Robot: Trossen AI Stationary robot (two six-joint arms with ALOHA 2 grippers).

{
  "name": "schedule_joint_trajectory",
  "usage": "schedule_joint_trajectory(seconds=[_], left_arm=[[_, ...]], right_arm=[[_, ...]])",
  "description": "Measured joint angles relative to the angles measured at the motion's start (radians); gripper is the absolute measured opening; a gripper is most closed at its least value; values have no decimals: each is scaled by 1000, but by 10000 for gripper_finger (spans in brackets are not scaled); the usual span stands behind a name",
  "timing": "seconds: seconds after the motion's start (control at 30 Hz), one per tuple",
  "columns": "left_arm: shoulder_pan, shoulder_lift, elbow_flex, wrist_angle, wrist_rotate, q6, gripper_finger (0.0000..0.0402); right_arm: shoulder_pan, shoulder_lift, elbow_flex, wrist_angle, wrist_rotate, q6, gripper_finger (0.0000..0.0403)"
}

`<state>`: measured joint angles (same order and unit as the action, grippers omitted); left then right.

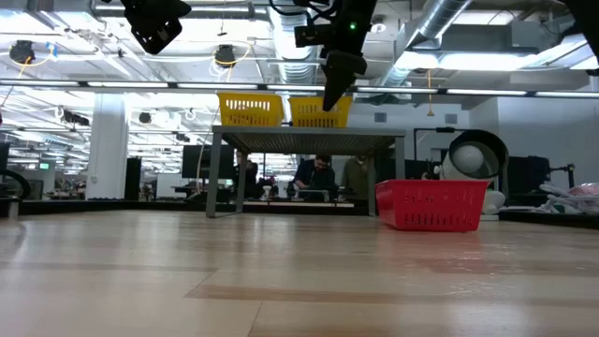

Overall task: Pick & Place Office Desk Supplies
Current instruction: Put the yellow bin on the shelf, then put the red bin on the shelf

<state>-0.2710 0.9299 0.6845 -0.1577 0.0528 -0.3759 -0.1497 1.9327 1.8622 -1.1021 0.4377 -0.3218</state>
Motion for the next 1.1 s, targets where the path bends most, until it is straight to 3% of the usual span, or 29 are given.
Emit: schedule_joint_trajectory(seconds=[0.37,1.1], left_arm=[[0,0,0,-7,0,0,250],[0,0,0,-7,0,-3,250]], right_arm=[[-1,-84,0,51,-131,-37,37],[-18,-97,1,93,-123,-45,195]])
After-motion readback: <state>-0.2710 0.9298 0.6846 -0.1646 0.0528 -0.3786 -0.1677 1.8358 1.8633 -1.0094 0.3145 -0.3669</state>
